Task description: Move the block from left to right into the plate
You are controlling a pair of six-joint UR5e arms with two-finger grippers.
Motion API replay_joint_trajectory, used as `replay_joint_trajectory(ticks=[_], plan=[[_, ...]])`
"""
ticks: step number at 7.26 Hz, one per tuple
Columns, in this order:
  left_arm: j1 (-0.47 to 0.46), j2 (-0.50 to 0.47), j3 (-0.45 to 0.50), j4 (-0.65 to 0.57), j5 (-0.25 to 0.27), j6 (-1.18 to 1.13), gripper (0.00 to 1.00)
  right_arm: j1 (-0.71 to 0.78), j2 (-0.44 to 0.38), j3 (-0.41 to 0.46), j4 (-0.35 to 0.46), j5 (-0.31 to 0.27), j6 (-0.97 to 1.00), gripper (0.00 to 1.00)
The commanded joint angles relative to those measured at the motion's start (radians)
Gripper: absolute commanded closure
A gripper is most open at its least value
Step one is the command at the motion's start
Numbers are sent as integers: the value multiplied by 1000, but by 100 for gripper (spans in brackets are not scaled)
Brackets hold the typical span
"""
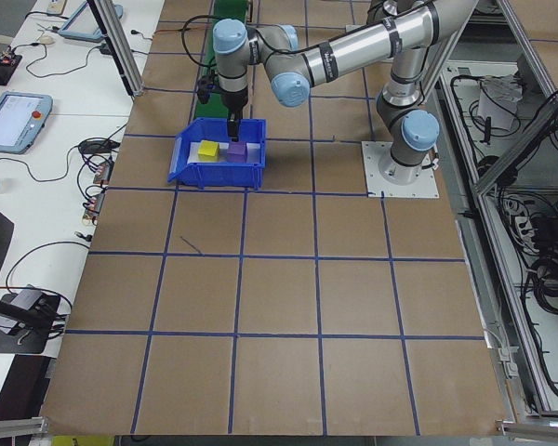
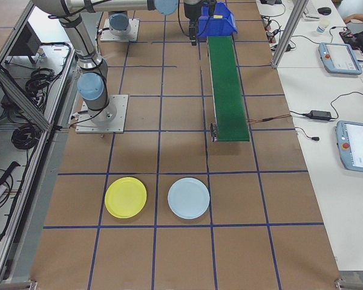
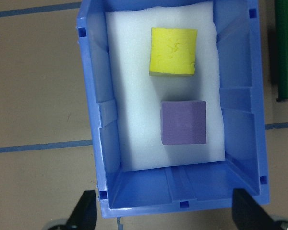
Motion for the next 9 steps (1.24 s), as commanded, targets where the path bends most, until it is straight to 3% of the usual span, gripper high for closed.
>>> replay_joint_trajectory(ticks=[1,8,9], plan=[[0,-30,-17,1,-51,-44,0,0,0,0,-1,0,0,0],[-12,-119,-63,60,-73,-121,0,0,0,1,-1,0,0,0],[-12,-134,-63,94,-108,-120,0,0,0,1,1,2,0,0]])
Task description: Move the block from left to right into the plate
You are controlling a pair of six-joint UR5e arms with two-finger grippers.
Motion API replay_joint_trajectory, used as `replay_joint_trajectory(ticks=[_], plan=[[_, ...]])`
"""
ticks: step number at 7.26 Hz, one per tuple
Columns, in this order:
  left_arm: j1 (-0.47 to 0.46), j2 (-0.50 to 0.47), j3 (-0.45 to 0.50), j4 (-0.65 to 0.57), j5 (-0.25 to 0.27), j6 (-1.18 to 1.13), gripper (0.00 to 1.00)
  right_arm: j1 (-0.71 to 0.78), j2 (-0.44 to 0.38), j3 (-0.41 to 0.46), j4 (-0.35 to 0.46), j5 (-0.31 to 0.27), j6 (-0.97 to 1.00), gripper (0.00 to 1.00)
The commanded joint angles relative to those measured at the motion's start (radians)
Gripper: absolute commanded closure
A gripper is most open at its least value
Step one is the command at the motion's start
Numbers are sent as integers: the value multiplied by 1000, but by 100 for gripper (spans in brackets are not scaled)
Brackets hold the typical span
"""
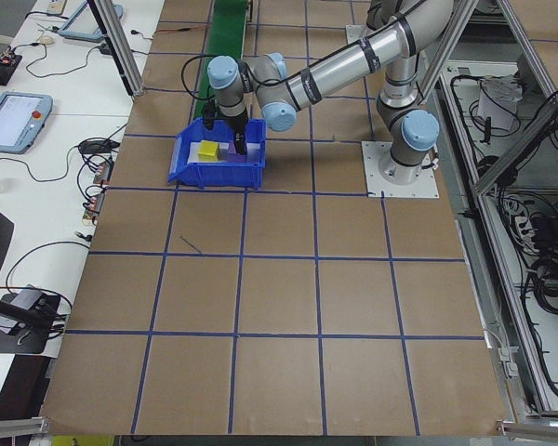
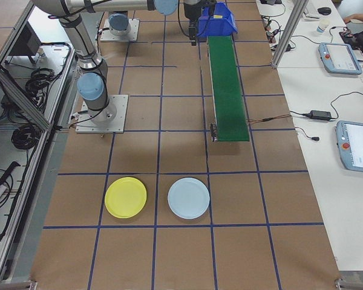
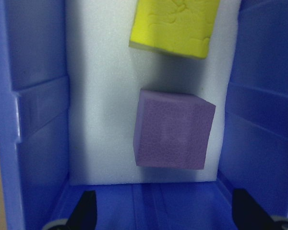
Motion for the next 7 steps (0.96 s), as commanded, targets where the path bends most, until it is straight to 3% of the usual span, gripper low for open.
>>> replay_joint_trajectory(ticks=[1,7], plan=[[-1,-33,0,60,-42,0,0,-1,0,-1,1,-2,0,0],[-2,-99,1,157,-43,7,0,-2,0,0,1,0,0,0]])
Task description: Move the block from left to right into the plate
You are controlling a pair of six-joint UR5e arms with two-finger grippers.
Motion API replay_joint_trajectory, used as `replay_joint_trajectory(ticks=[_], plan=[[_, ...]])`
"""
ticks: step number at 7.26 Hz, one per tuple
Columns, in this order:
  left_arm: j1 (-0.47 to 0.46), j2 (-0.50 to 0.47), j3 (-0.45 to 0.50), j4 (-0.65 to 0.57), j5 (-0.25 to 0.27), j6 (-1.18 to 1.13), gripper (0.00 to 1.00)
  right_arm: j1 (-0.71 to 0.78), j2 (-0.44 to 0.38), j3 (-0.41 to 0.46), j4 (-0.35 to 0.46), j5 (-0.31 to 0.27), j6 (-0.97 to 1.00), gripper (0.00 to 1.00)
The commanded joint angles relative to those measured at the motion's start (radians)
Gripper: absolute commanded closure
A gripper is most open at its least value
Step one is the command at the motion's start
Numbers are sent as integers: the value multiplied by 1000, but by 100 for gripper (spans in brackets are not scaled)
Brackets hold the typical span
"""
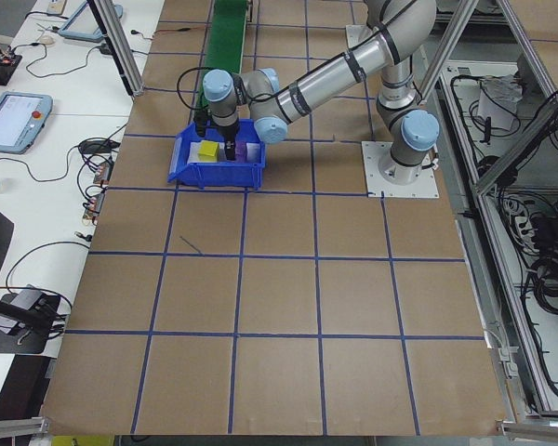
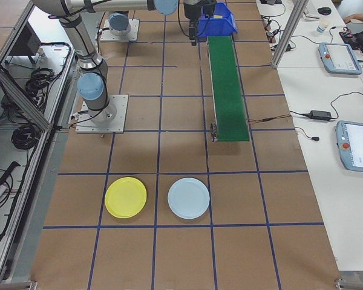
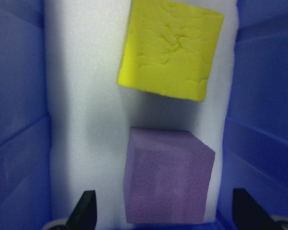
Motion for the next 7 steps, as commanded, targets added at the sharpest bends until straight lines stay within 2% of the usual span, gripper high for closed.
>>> replay_joint_trajectory(ticks=[1,4,6,7], plan=[[-3,-17,-1,19,-2,-3,0,-1,0,1,0,1,0,0],[-4,-14,-6,2,-10,2,0,1,0,1,0,1,0,0],[-3,-13,-56,8,-11,3,0,1,0,1,-2,1,0,0],[-3,-13,-61,15,-10,6,12,1,0,1,0,1,0,0]])
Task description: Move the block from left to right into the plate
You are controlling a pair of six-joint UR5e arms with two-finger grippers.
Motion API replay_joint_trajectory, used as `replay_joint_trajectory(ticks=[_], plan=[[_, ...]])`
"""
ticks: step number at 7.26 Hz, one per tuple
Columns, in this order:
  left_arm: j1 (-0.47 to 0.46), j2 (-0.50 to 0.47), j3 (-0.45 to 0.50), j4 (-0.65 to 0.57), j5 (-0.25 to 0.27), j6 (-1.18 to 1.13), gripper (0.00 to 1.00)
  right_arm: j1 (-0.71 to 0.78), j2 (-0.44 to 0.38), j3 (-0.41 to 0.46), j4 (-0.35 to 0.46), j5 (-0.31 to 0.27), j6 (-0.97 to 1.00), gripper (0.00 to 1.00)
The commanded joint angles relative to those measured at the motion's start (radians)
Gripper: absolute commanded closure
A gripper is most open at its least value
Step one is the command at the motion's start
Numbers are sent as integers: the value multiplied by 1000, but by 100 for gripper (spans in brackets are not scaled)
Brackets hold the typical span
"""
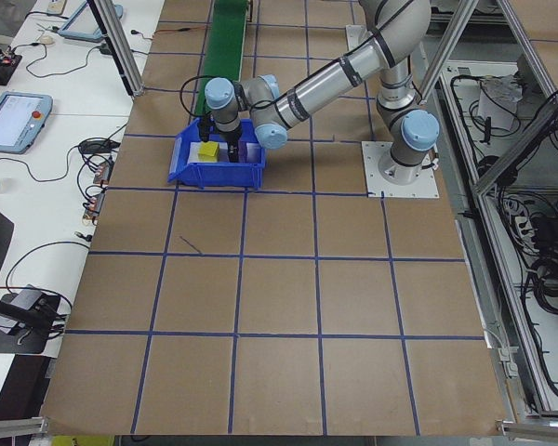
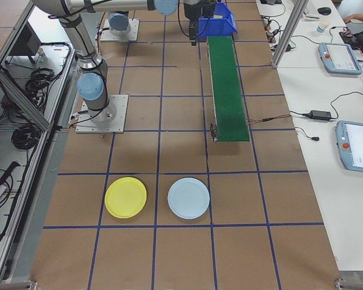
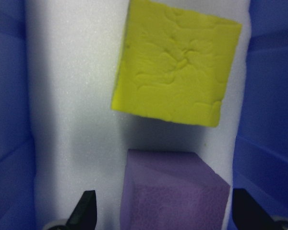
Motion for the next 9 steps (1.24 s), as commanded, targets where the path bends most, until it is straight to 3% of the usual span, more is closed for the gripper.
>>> replay_joint_trajectory(ticks=[1,2,3,5,6,9], plan=[[1,3,-6,6,1,6,47,-1,0,0,1,0,0,0],[1,22,3,9,2,10,66,-1,0,0,1,-3,0,0],[1,41,21,14,5,10,70,0,0,0,1,-2,0,0],[-24,135,69,0,-17,7,72,0,0,0,1,-3,0,0],[-69,199,77,0,-68,1,72,0,0,0,1,-5,0,0],[-229,227,160,16,-70,-84,72,0,0,0,1,-3,0,0]])
